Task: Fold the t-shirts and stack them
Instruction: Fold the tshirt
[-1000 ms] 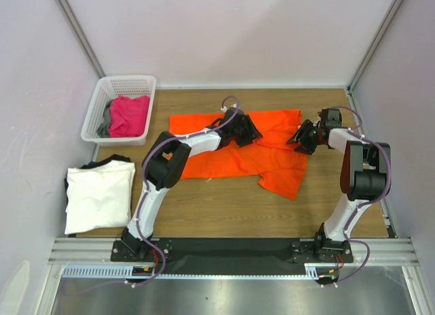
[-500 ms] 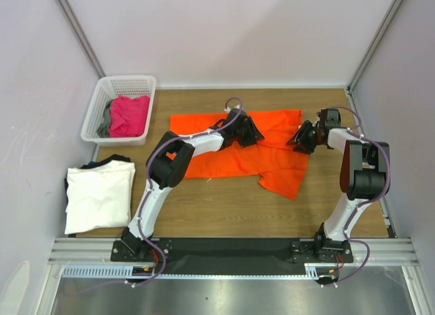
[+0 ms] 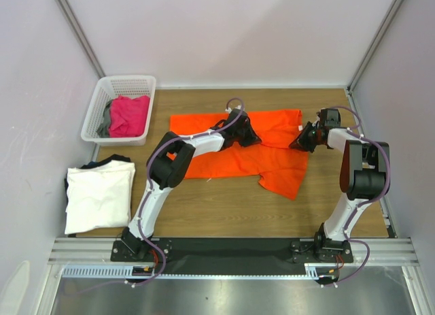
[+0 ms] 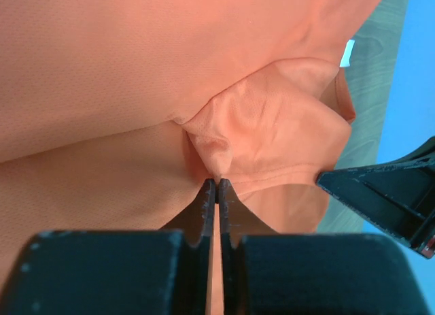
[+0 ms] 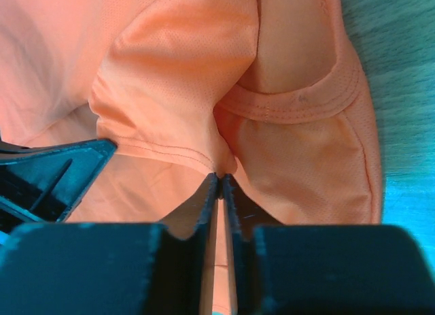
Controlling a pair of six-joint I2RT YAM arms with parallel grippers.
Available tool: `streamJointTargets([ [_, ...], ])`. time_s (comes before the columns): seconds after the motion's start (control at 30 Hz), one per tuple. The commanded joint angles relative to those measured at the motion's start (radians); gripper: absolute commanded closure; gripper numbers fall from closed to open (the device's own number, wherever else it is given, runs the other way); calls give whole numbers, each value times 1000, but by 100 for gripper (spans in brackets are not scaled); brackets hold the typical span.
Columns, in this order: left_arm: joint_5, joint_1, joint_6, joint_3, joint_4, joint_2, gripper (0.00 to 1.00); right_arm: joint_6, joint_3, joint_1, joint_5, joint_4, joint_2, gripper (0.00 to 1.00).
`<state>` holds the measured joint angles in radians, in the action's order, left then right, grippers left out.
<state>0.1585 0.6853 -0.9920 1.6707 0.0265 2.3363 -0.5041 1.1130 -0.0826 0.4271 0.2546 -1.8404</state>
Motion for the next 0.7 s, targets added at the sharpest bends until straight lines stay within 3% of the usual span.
streamJointTargets([
  [0.0, -20, 11, 16, 29, -3, -12, 100, 1, 13, 4, -1, -18, -3, 91],
  [0.13, -20, 10, 19, 6, -2, -40, 100, 9, 19, 4, -5, 0, 23, 100],
  [0.67, 21, 11, -5, -72, 36, -138, 100, 21, 45, -5, -14, 67, 98, 100],
])
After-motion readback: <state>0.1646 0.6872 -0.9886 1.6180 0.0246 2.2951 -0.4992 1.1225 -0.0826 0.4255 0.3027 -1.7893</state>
